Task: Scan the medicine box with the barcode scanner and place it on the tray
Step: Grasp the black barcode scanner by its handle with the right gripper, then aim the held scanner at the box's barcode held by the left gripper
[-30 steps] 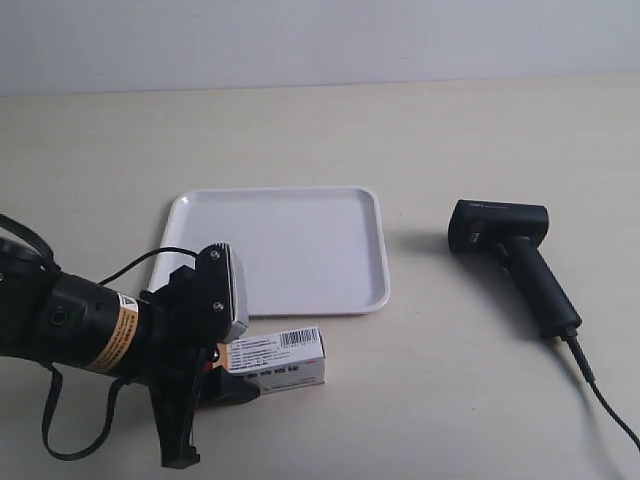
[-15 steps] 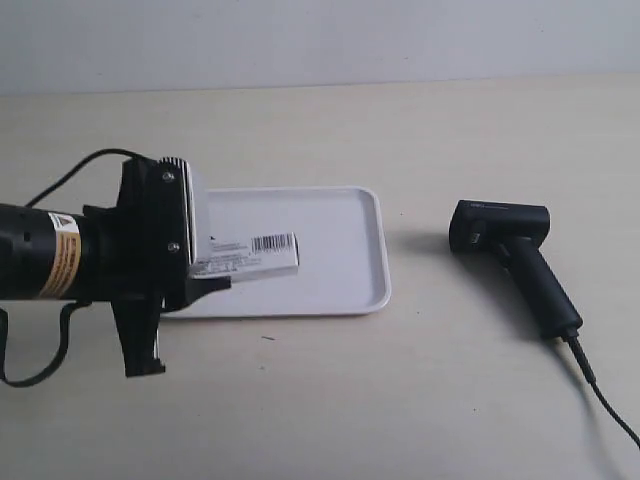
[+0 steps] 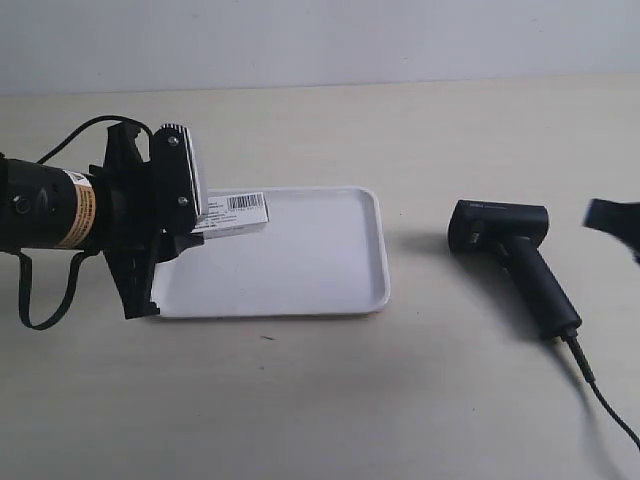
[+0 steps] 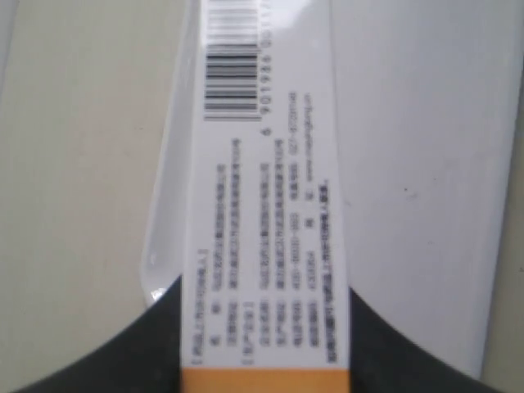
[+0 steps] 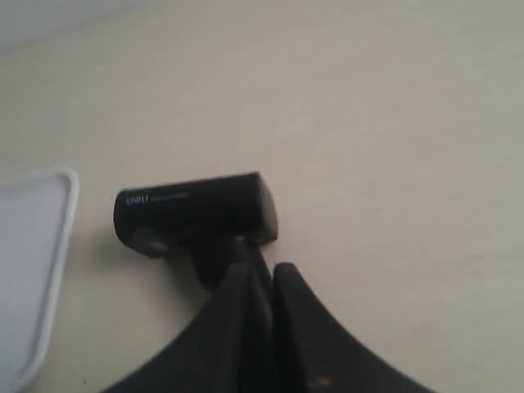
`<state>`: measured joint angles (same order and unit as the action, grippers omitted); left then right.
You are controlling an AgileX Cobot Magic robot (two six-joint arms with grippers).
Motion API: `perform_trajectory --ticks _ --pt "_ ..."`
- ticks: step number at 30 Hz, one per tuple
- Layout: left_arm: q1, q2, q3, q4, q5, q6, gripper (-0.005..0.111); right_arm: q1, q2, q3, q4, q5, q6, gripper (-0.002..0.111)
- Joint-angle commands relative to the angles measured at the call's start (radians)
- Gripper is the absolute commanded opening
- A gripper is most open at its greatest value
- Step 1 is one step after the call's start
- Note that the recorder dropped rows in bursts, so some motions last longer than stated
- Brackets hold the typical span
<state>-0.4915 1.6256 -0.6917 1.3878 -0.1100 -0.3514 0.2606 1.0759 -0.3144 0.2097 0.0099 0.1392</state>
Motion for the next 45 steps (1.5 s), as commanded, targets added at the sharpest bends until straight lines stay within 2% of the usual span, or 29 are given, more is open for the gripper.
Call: perform_trajectory --ticks 1,4,7,9,12,16,26,30,33,36,40,45 --pt "0.003 0.004 -0.010 -0.006 0.000 0.000 0.000 0.070 0.338 -0.141 -0.008 -0.001 -0.054 0.042" --pt "0.003 0.004 -0.010 -0.006 -0.002 0.000 0.000 0.096 0.489 -0.223 -0.010 -0.010 -0.070 0.068" --pt "0.003 0.004 -0.010 -0.006 -0.004 0.000 0.000 0.106 0.599 -0.275 -0.010 -0.010 -0.153 0.087" --pt "0.003 0.004 -0.010 -0.006 -0.008 0.000 0.000 0.104 0.656 -0.304 -0.010 -0.010 -0.183 0.093" --pt "0.003 0.004 -0.010 -0.009 -0.011 0.000 0.000 0.104 0.732 -0.343 -0.010 -0.035 -0.223 0.093" --pt "0.003 0.004 -0.010 -0.012 -0.019 -0.009 0.000 0.104 0.783 -0.379 -0.010 -0.062 -0.261 0.083" --pt "0.003 0.004 -0.010 -0.018 -0.030 -0.023 0.000 0.104 0.747 -0.391 -0.010 -0.030 -0.377 0.022" --pt "0.003 0.004 -0.010 -0.020 -0.061 -0.026 0.000 0.104 0.652 -0.391 -0.010 0.034 -0.488 0.002" --pt "0.003 0.004 -0.010 -0.014 -0.105 -0.026 0.000 0.104 0.524 -0.391 -0.033 0.119 -0.594 0.000" --pt "0.033 0.012 -0.010 -0.014 -0.142 -0.026 0.000 0.104 0.470 -0.391 -0.116 0.158 -0.591 0.000" --pt "0.122 0.016 0.004 0.028 -0.318 -0.028 0.000 0.104 0.464 -0.391 -0.161 0.114 -0.591 0.000" --pt "0.126 0.020 0.004 0.040 -0.341 -0.045 0.000 0.112 0.470 -0.391 -0.158 0.084 -0.583 0.000"
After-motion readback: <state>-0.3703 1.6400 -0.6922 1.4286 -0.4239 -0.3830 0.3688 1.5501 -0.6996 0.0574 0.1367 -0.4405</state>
